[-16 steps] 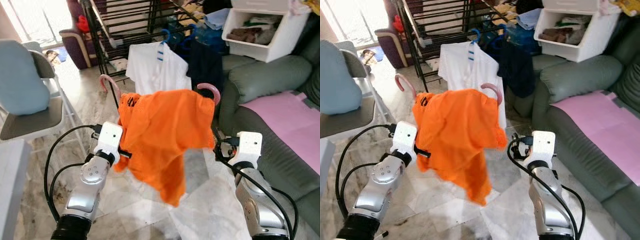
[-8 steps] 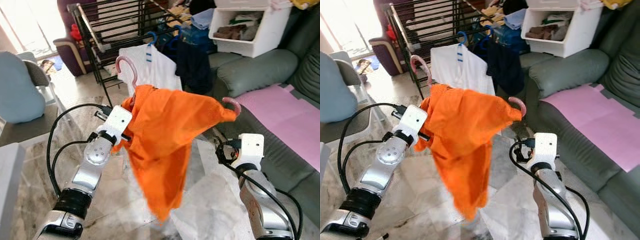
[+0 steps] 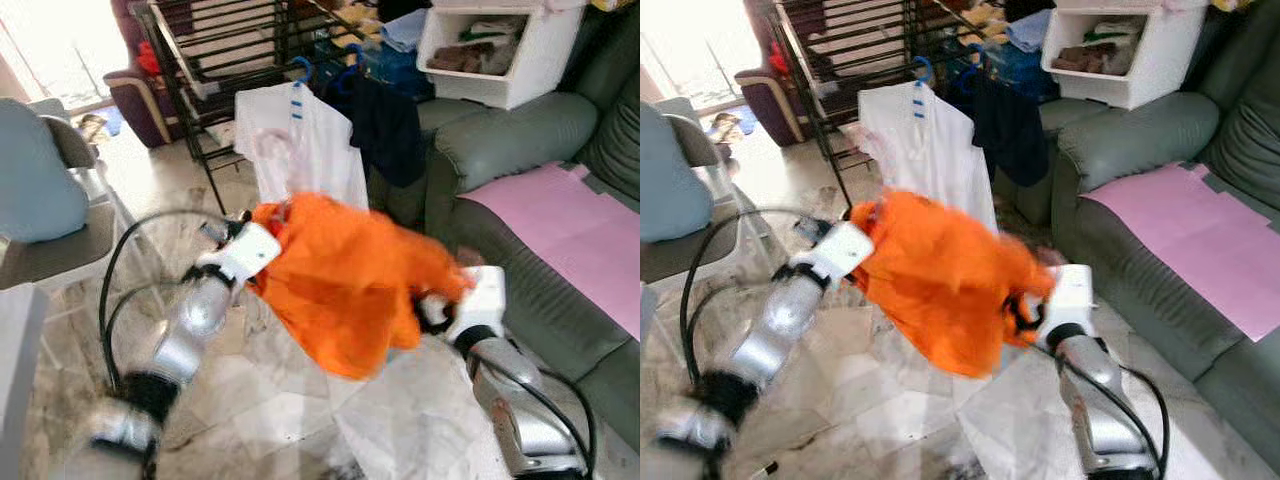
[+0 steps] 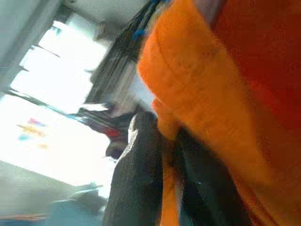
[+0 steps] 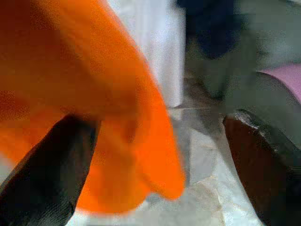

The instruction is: Hang hanger

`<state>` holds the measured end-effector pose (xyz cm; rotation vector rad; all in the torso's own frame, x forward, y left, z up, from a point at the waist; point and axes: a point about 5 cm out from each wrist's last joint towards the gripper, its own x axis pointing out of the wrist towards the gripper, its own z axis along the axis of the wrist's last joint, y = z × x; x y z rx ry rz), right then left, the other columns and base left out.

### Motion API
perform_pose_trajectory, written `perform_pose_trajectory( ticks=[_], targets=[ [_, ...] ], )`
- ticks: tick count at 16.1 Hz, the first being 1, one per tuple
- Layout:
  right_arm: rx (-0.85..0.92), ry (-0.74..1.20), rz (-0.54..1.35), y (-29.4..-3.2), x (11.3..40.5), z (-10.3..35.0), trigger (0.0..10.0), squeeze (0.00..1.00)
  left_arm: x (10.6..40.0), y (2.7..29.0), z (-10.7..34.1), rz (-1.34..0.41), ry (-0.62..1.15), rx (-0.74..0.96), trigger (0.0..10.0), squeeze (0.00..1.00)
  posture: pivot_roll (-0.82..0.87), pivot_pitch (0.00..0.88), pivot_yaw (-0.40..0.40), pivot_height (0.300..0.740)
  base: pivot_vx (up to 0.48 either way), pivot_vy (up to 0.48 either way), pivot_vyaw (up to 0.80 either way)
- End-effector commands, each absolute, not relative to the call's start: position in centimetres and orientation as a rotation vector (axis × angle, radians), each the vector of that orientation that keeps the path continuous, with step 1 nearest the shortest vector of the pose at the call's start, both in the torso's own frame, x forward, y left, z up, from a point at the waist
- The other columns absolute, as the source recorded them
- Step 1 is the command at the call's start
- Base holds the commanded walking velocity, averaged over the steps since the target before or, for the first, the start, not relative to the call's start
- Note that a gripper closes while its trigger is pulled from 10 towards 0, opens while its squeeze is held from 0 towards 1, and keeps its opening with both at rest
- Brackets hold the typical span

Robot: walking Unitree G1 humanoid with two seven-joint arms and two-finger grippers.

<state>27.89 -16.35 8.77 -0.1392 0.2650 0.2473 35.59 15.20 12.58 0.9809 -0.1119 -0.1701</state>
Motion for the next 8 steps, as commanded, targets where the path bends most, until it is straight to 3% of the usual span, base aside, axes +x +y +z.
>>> perform_pose_trajectory(
  ticks=[1, 2, 4, 8],
  targets=[
    [-0.191, 0.251, 0.369, -14.8, 28.0, 9.6, 10.0, 0.0, 36.4, 16.5, 13.0, -0.094, -0.089, 1.075, 10.0, 0.0, -0.2, 0.0, 0.117, 0.74, 0.0, 0.0, 0.0],
    [-0.248, 0.326, 0.515, -14.1, 27.3, 9.0, 10.0, 0.0, 37.5, 17.7, 13.3, 0.01, -0.039, 1.166, 10.0, 0.0, -0.21, 0.0, 0.117, 0.74, 0.0, 0.0, 0.0],
    [-0.299, 0.409, 0.676, -13.3, 25.6, 7.9, 10.0, 0.0, 38.3, 19.0, 14.1, 0.086, 0.015, 1.081, 10.0, 0.0, -0.22, 0.0, 0.119, 0.74, 0.0, 0.0, 0.0],
    [-0.328, 0.58, 0.777, -13.4, 23.0, 5.7, 10.0, 0.0, 39.0, 18.9, 13.5, 0.092, 0.217, 0.623, 10.0, 0.0, -0.23, 0.0, 0.126, 0.74, 0.0, 0.0, 0.0]
  ],
)
